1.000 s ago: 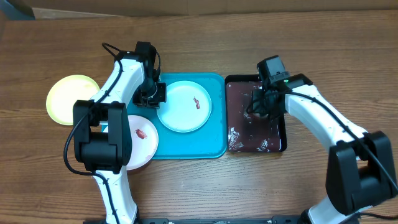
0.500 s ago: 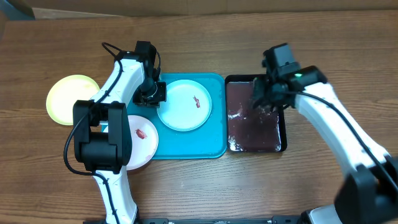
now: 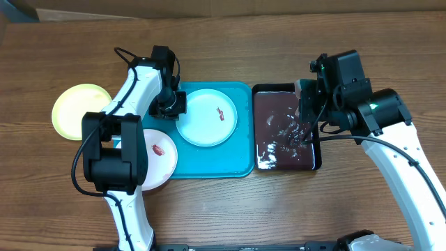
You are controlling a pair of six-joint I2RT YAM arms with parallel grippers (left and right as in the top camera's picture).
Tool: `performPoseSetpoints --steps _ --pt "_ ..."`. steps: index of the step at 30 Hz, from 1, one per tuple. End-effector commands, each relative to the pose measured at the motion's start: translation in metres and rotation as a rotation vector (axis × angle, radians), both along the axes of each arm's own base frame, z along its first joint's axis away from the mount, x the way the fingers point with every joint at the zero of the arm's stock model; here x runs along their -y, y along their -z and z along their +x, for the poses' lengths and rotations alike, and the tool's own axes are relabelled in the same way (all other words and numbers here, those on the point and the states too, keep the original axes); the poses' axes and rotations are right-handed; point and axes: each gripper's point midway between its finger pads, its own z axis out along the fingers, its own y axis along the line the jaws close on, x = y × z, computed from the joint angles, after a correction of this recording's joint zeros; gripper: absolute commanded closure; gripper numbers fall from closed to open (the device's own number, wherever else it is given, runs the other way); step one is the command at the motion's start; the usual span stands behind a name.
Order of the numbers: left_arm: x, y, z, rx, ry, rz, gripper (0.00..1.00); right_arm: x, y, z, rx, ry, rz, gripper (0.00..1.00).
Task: Clean dirty plates on tray and stack at the side
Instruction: 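Rub the held sponge in the water of the black tray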
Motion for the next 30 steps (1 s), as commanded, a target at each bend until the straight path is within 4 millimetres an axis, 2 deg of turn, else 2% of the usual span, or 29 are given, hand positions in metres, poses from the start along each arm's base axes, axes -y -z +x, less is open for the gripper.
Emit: performPoseSetpoints --steps 1,6,15,25,30 --pt "0.003 -0.001 -0.002 0.005 -0.004 -0.001 0.94 -0.002 -0.010 0.003 0.032 -0.011 0.007 0.96" --pt "0.003 -0.001 -0.002 0.007 -0.004 -0.001 0.93 -0.002 -0.010 0.003 0.031 -0.011 0.006 0.96" --pt "0.003 -0.001 0.001 0.018 -0.004 -0.003 0.84 -0.004 -0.010 0.002 0.024 -0.019 0.018 0.96" --pt "0.003 -0.001 0.001 0.020 -0.004 -0.003 0.82 -0.009 -0.011 0.003 0.034 -0.030 0.027 0.96" --pt "0.003 -0.001 0.002 0.020 -0.004 -0.003 0.83 -0.021 -0.026 0.013 0.120 -0.053 0.049 0.96"
